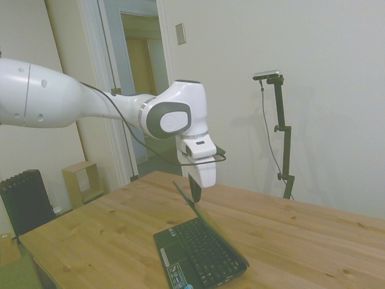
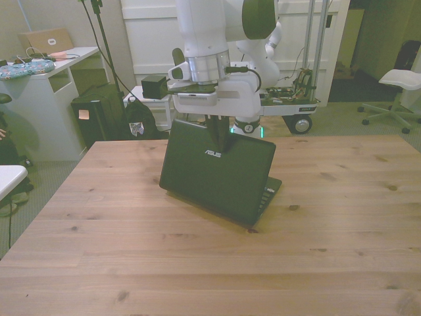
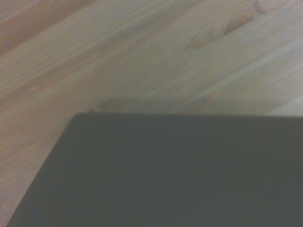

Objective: Close the laptop

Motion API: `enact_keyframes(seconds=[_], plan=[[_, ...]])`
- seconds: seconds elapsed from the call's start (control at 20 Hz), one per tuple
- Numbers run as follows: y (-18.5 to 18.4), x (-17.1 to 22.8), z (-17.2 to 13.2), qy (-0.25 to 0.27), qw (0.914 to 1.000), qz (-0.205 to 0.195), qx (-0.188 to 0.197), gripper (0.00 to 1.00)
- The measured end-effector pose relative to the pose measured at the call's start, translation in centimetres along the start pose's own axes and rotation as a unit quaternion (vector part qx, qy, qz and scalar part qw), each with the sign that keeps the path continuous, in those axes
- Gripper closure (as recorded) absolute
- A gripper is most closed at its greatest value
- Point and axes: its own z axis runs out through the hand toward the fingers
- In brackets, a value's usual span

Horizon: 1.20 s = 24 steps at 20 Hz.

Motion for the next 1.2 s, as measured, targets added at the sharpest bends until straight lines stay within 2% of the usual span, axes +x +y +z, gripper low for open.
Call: enact_keyframes(seconds=[0.35, 0.65, 0.85, 1.0, 1.2], plan=[[4.0, -2.2, 7.8, -0.021, 0.9990, 0.007, -0.038, 1.00], [5.4, -1.9, 11.5, -0.025, 0.9981, 0.017, -0.053, 1.00], [4.8, -2.8, 9.5, -0.015, 0.9992, 0.004, -0.037, 1.00], [4.2, -6.0, 4.5, -0.002, 0.9996, -0.021, -0.016, 1.00], [4.7, -12.5, -2.3, 0.011, 0.9982, -0.059, 0.006, 1.00]])
